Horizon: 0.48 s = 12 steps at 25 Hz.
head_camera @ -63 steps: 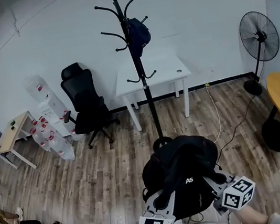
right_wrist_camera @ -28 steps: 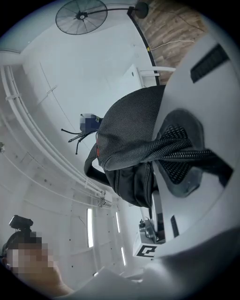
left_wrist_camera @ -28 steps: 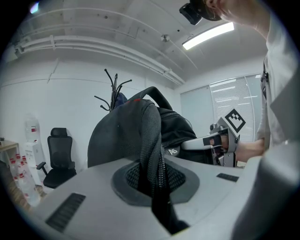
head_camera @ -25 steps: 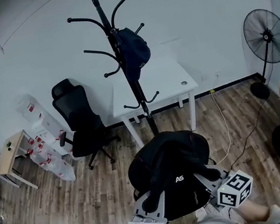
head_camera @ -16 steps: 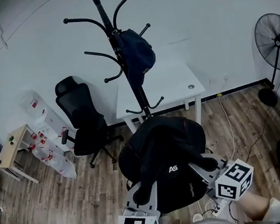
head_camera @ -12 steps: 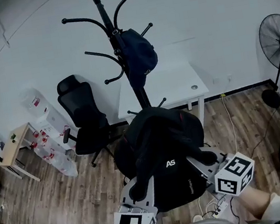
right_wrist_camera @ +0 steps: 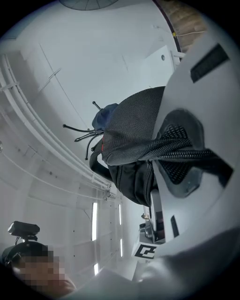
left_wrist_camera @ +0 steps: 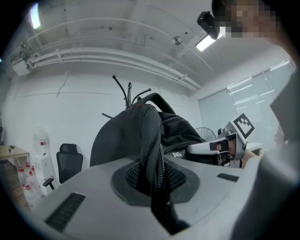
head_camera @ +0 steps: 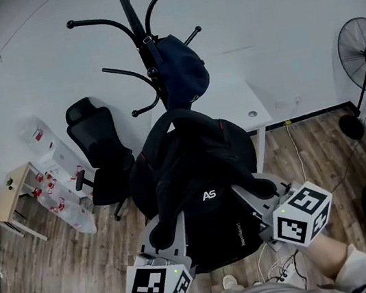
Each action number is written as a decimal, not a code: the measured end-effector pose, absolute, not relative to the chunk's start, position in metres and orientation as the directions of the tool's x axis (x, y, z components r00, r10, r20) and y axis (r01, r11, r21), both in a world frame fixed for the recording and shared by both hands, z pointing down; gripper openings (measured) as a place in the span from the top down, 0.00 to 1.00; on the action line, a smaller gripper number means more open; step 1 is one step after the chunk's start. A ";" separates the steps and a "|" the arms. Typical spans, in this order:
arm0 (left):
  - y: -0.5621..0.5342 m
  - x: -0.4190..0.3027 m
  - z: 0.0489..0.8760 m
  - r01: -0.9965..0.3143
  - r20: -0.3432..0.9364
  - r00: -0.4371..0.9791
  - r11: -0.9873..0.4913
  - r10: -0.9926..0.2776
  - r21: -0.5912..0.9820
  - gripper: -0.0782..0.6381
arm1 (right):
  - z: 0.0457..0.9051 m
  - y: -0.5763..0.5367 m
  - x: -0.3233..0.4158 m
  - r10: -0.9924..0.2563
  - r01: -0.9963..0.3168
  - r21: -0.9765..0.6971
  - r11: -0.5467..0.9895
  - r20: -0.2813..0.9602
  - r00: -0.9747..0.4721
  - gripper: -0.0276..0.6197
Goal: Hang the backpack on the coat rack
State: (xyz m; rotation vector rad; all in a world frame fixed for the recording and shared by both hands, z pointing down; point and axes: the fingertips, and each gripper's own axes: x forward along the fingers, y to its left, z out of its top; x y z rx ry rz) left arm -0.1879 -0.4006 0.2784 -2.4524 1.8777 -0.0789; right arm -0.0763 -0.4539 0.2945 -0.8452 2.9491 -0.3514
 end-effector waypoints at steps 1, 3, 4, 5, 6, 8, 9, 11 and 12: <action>-0.409 -0.192 0.272 -0.965 0.009 0.257 -0.257 -0.966 -0.059 0.85 | 0.289 -0.461 -0.079 -0.542 -0.529 -0.238 0.815 0.008 -0.840 0.90; -0.423 -0.200 0.260 -0.967 0.001 0.252 -0.252 -0.968 -0.039 0.85 | 0.278 -0.473 -0.085 -0.570 -0.553 -0.249 0.795 0.001 -0.821 0.90; -0.428 -0.203 0.255 -0.968 -0.005 0.251 -0.250 -0.968 -0.031 0.85 | 0.272 -0.477 -0.088 -0.582 -0.563 -0.253 0.787 -0.003 -0.813 0.90; -0.432 -0.207 0.250 -0.968 -0.013 0.249 -0.249 -0.968 -0.025 0.85 | 0.267 -0.482 -0.091 -0.593 -0.572 -0.256 0.780 -0.009 -0.805 0.90; -0.436 -0.210 0.245 -0.968 -0.020 0.250 -0.249 -0.968 -0.021 0.85 | 0.263 -0.486 -0.094 -0.603 -0.580 -0.256 0.773 -0.016 -0.797 0.90; -0.446 -0.214 0.236 -0.966 -0.032 0.259 -0.258 -0.965 -0.020 0.85 | 0.253 -0.496 -0.099 -0.618 -0.592 -0.255 0.765 -0.033 -0.785 0.90; -0.451 -0.217 0.232 -0.964 -0.037 0.264 -0.264 -0.964 -0.020 0.85 | 0.249 -0.502 -0.101 -0.624 -0.596 -0.253 0.762 -0.042 -0.780 0.90; -0.462 -0.221 0.224 -0.962 -0.044 0.274 -0.273 -0.961 -0.023 0.85 | 0.242 -0.512 -0.105 -0.634 -0.604 -0.251 0.757 -0.055 -0.772 0.90; -0.467 -0.223 0.221 -0.961 -0.046 0.277 -0.276 -0.960 -0.024 0.85 | 0.239 -0.517 -0.106 -0.639 -0.608 -0.250 0.753 -0.059 -0.767 0.90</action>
